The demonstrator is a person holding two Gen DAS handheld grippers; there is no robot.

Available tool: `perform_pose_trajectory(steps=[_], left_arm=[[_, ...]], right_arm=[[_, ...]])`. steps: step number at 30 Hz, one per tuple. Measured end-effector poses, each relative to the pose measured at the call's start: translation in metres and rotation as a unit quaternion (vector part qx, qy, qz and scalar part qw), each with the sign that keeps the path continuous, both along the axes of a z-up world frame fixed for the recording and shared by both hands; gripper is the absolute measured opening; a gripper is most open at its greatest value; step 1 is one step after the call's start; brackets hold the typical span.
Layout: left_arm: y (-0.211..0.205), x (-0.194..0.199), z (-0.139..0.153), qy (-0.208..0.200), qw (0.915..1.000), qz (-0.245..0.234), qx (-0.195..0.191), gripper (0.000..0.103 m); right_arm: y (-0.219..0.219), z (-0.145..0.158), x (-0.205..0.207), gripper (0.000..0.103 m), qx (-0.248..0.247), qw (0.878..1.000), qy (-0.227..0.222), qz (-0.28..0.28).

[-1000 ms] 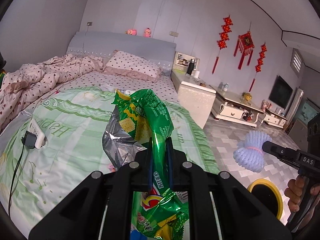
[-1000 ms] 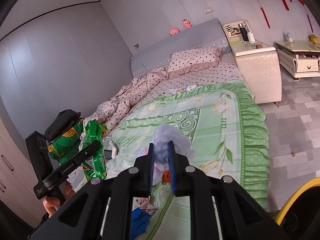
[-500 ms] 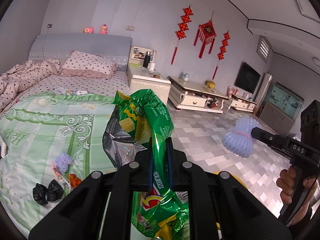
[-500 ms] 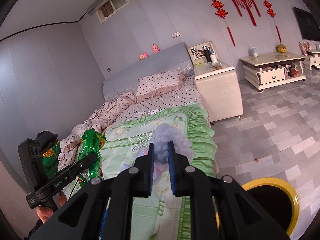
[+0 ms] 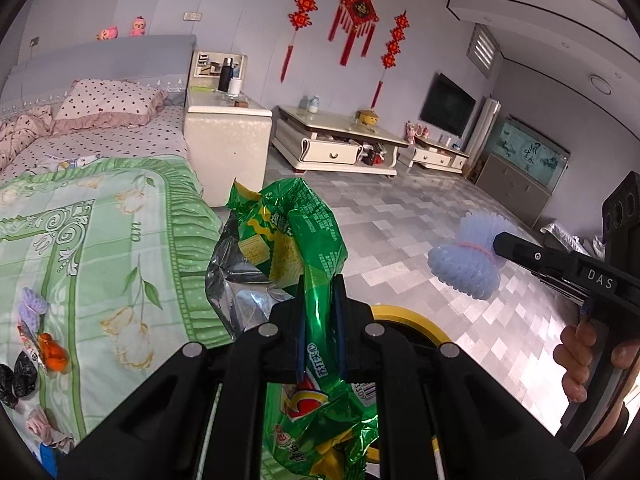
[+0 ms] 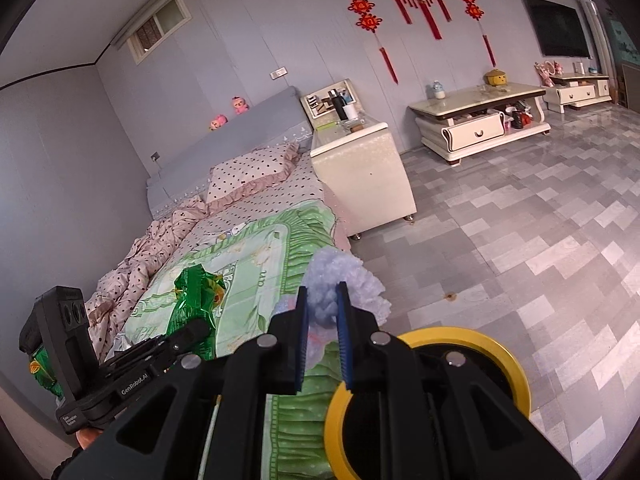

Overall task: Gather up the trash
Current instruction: 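Carry the cracker bag and mesh net to the yellow bin and release both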

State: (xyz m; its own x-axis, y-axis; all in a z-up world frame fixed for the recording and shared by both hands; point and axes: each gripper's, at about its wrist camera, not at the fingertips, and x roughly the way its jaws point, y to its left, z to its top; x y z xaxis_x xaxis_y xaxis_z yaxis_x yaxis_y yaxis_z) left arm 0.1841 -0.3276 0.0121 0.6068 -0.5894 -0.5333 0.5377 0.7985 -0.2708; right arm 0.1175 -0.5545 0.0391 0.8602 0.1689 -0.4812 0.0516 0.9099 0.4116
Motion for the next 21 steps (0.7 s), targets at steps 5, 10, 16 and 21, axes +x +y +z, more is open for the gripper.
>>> perform_pose_trajectory(steps=[5,10,16,21], left_arm=[[-0.027,0.01,-0.039,0.03,0.9993,-0.019,0.009,0.011],[-0.044,0.02,-0.074,0.06,0.9977,-0.03,0.013,0.011],[-0.065,0.024,-0.1,0.081,0.9955,-0.048,0.013,0.014],[-0.075,0.023,-0.108,0.08,0.9948,-0.061,0.017,0.018]], right_arm=[[-0.022,-0.03,-0.002,0.012,0.013,0.999,0.025,-0.021],[-0.032,-0.06,0.003,0.013,0.023,0.998,0.052,-0.035],[-0.043,-0.09,0.006,0.013,0.031,0.995,0.082,-0.048],[-0.053,-0.102,0.006,0.014,0.041,0.993,0.092,-0.061]])
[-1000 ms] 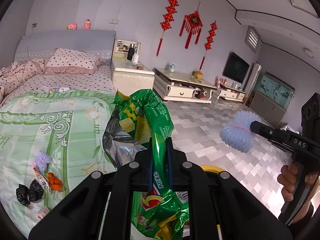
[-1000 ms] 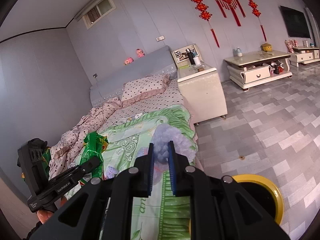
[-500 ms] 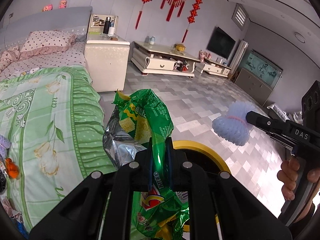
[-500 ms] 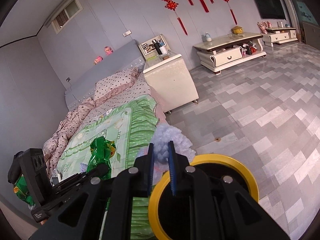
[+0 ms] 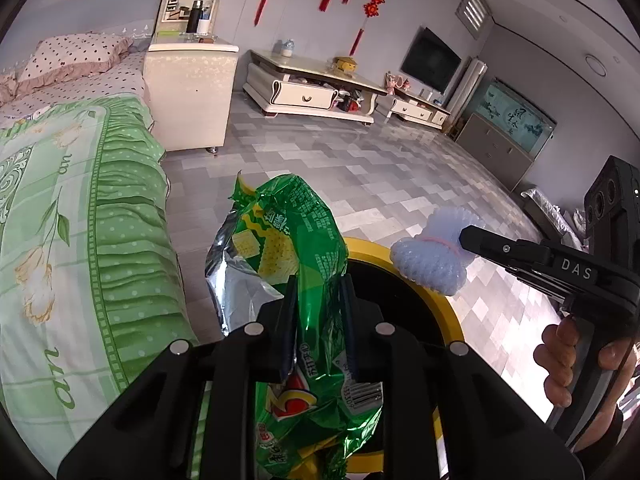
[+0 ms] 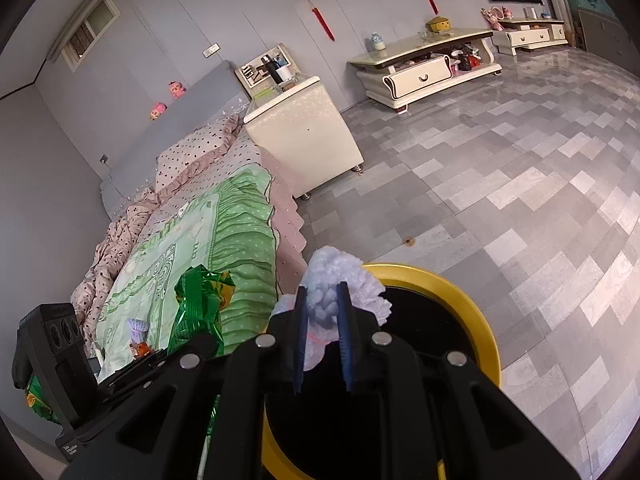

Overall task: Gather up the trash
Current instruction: 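Carry the cracker bag and mesh net to the yellow bin and release both, then move both tools back over the black bags and orange peel on the bedspread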

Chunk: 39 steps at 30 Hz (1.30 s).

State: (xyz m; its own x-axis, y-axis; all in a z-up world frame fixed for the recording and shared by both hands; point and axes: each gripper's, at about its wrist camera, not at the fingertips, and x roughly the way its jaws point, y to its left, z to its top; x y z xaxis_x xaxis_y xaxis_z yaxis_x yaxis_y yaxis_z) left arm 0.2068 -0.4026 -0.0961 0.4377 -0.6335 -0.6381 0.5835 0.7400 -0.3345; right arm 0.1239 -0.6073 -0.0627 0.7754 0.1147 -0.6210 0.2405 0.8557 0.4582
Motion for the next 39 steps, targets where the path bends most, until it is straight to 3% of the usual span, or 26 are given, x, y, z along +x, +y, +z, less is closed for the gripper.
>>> perform_pose_trajectory(steps=[4,9,14,18,23,27,39], left_arm=[[-0.002,-0.003,0.001,0.002,1.0,0.0,-0.002,0.025],[0.003,-0.006,0.005,0.002,0.9999,0.008,-0.009,0.043],[0.012,-0.004,0.009,0.003,0.9998,0.016,-0.013,0.052],[0.023,-0.004,0.011,0.002,0.9995,0.027,-0.014,0.067],[0.046,-0.005,0.015,-0.009,0.9987,0.049,-0.013,0.077],[0.074,-0.004,0.021,-0.02,0.997,0.074,-0.011,0.081],[0.206,0.004,0.045,-0.052,0.9841,0.17,0.007,0.083]], right_arm=[[-0.007,-0.004,-0.002,0.016,0.003,1.0,0.005,-0.01],[-0.011,-0.004,-0.005,0.02,0.004,1.0,0.006,-0.017],[-0.013,-0.004,-0.01,0.035,0.001,0.999,0.011,-0.031],[-0.014,-0.004,-0.013,0.047,0.0,0.999,0.017,-0.039],[-0.011,0.0,-0.017,0.054,-0.001,0.999,0.017,-0.045],[0.004,0.005,-0.011,0.062,-0.002,1.0,0.013,-0.028],[0.105,0.037,0.033,0.063,-0.028,0.997,-0.005,0.074]])
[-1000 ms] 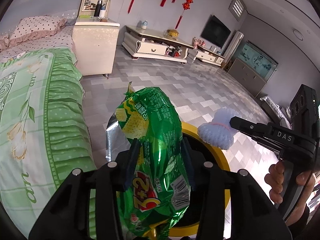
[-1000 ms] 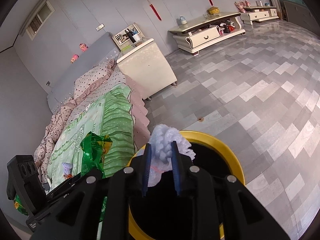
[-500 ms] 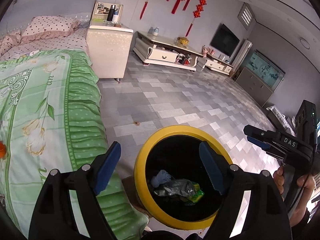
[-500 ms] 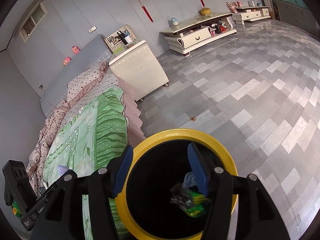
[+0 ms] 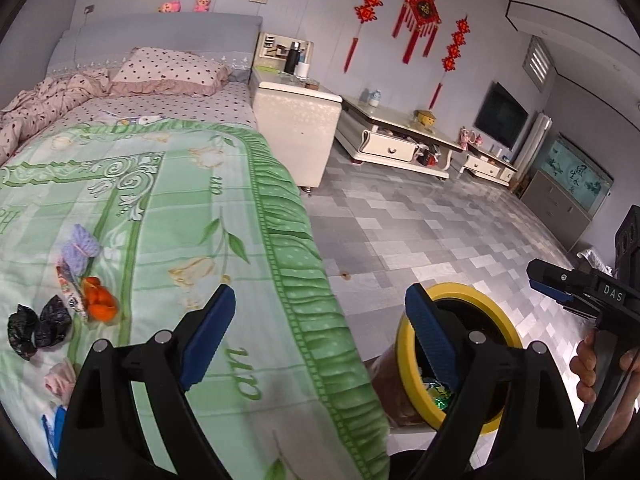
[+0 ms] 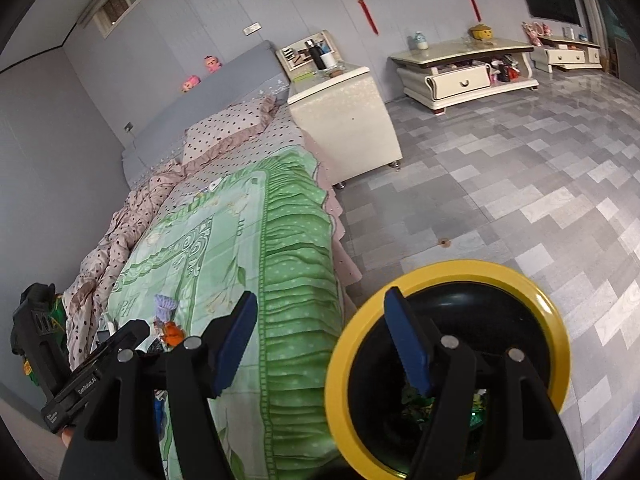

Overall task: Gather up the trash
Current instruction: 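Move both tools back over the black bags and orange peel on the bedspread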

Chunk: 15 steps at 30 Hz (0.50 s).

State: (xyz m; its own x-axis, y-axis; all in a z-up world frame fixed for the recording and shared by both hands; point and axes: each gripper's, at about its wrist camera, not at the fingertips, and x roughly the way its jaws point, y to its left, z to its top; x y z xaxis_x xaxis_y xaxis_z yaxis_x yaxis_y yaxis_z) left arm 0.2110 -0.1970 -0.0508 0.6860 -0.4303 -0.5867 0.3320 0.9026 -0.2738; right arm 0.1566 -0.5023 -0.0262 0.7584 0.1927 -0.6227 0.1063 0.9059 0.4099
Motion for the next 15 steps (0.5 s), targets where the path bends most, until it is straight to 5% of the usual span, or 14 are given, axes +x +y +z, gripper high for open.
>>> perform_pose_trajectory(steps=[15], left_arm=[[0.189,0.01,-0.015,0.008,0.989,0.145,0.029,0.083]], right_arm=[[0.167,0.01,0.065,0.063,-0.021,0.988,-0.007,0.15]])
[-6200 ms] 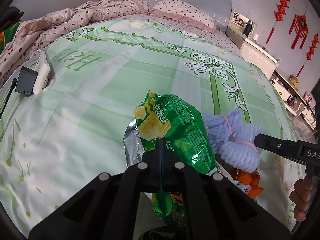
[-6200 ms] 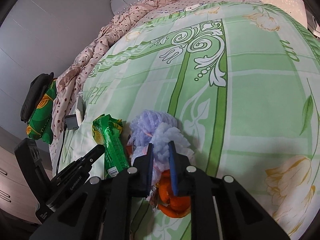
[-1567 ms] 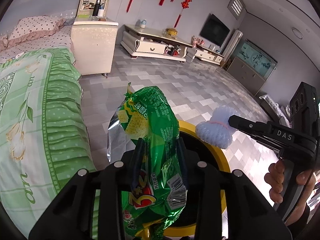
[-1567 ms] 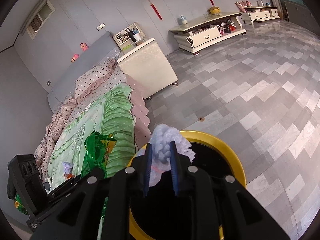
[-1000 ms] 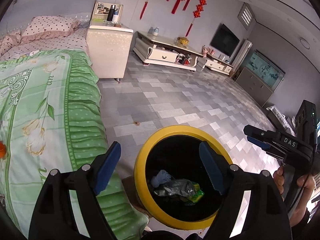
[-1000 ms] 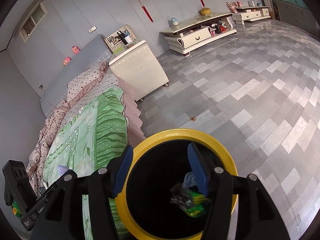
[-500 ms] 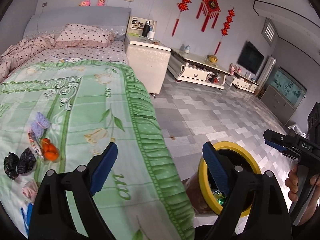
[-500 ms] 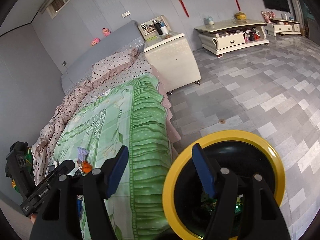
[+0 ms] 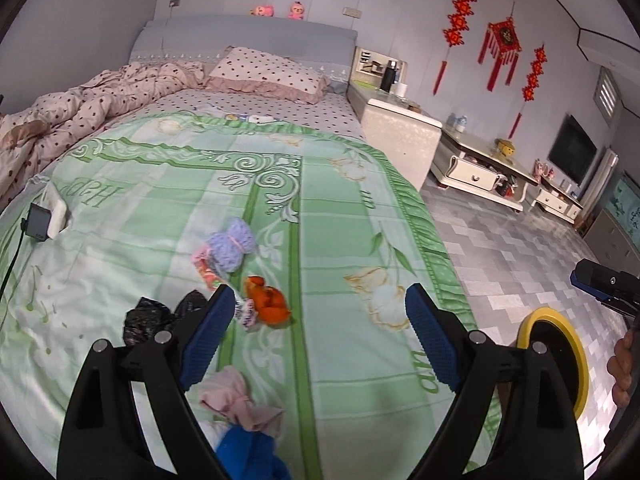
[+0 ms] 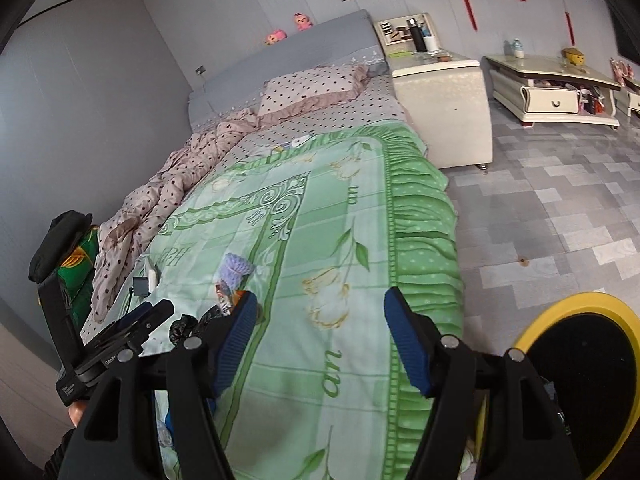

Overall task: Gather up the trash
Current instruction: 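Move both tools back over the black bags and orange peel on the bedspread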

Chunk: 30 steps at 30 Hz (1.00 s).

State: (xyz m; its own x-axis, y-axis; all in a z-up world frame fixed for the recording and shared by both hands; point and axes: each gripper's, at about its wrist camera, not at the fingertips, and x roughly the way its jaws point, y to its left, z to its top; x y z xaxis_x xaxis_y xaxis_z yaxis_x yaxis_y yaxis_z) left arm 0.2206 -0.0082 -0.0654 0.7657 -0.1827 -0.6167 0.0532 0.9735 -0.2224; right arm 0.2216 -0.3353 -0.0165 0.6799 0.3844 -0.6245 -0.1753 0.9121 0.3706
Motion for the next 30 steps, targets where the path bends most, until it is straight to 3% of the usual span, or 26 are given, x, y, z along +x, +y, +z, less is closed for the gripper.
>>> perform_pose_trajectory(steps=[8,14,20,30], left_arm=[[0.077,0.007,-0.027,0.025,0.9973,0.069,0.001,0.083],[0.121,0.018,-0.058,0.053,0.9932,0.104,-0.002,0.083],[0.143,0.03,-0.09,0.078,0.9895,0.121,-0.013,0.083],[0.149,0.052,-0.13,0.106,0.9869,0.118,-0.03,0.082]], right_arm=[[0.095,-0.022,0.043,0.063,-0.004,0.997,0.023,0.074],[0.151,-0.056,0.079,0.063,-0.01,0.992,0.061,0.109],[0.194,-0.099,0.113,0.058,-0.022,0.985,0.111,0.132],[0.238,-0.149,0.147,0.05,-0.062,0.974,0.157,0.149]])
